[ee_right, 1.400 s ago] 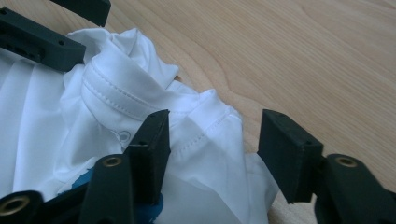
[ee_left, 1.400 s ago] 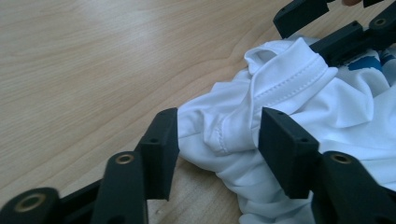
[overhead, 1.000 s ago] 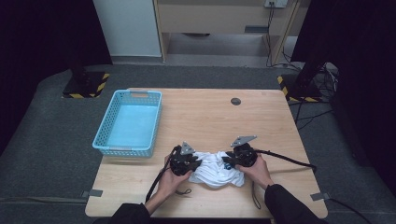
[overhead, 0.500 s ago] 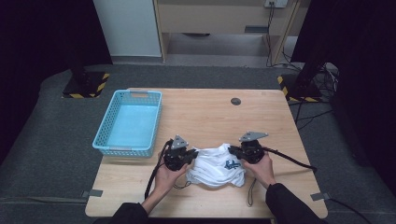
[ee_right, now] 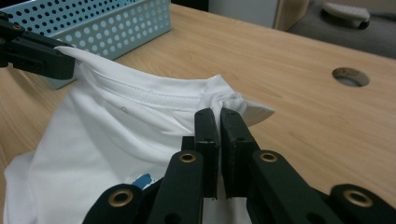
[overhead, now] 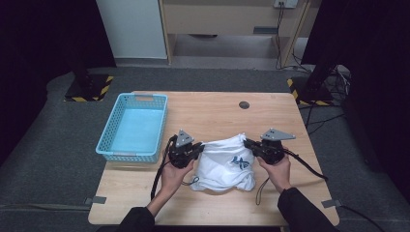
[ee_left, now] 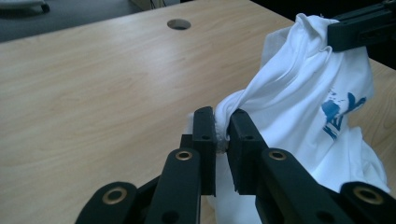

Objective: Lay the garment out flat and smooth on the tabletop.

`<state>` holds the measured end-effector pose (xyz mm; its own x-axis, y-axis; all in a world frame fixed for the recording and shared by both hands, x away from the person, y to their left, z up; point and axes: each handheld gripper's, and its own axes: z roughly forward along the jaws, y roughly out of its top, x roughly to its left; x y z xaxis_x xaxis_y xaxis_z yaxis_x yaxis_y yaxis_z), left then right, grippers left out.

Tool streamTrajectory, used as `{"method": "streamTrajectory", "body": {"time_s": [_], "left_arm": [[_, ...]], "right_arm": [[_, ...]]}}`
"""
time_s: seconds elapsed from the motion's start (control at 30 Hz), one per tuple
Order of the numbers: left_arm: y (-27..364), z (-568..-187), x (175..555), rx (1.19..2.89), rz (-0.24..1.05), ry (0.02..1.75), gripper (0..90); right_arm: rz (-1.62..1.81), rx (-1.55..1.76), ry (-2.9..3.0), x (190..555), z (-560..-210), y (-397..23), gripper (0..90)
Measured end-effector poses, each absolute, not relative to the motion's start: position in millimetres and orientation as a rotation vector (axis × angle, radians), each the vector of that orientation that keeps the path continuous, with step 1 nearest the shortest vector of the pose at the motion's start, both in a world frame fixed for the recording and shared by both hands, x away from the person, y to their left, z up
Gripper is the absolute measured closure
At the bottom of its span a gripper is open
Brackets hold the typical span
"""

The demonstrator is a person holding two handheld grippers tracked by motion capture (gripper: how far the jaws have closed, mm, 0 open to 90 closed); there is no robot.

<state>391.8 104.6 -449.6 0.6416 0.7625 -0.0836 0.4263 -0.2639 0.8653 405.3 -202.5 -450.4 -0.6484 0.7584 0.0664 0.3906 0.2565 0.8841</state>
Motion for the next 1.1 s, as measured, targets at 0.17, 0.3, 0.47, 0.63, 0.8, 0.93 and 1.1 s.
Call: {"method": "streamTrajectory", "body": {"time_s": [0.17,0.3,0.47,0.63,0.8,0.93,1.1], "left_arm": [[99,-442,401,1.892,0.47,0.929,82.3],[95,-435,407,1.893,0.514,0.919,82.3],[91,-423,419,1.89,0.586,0.933,82.3],[87,-415,442,1.864,0.646,1.004,82.3],[83,-413,466,1.838,0.723,1.058,80.4],[86,-419,479,1.818,0.78,1.12,59.0],[106,-431,472,1.83,0.668,1.174,46.2]], "right_arm": [[1.374,1.046,2.119,407,-437,-210,86.1],[1.404,1.066,2.08,414,-427,-216,86.1],[1.398,1.074,2.036,429,-420,-211,86.0],[1.351,1.103,1.985,449,-415,-200,85.7],[1.282,1.167,1.85,473,-409,-187,82.9],[1.169,1.272,1.778,493,-411,-186,66.8],[1.16,1.295,1.826,488,-421,-198,55.9]]}}
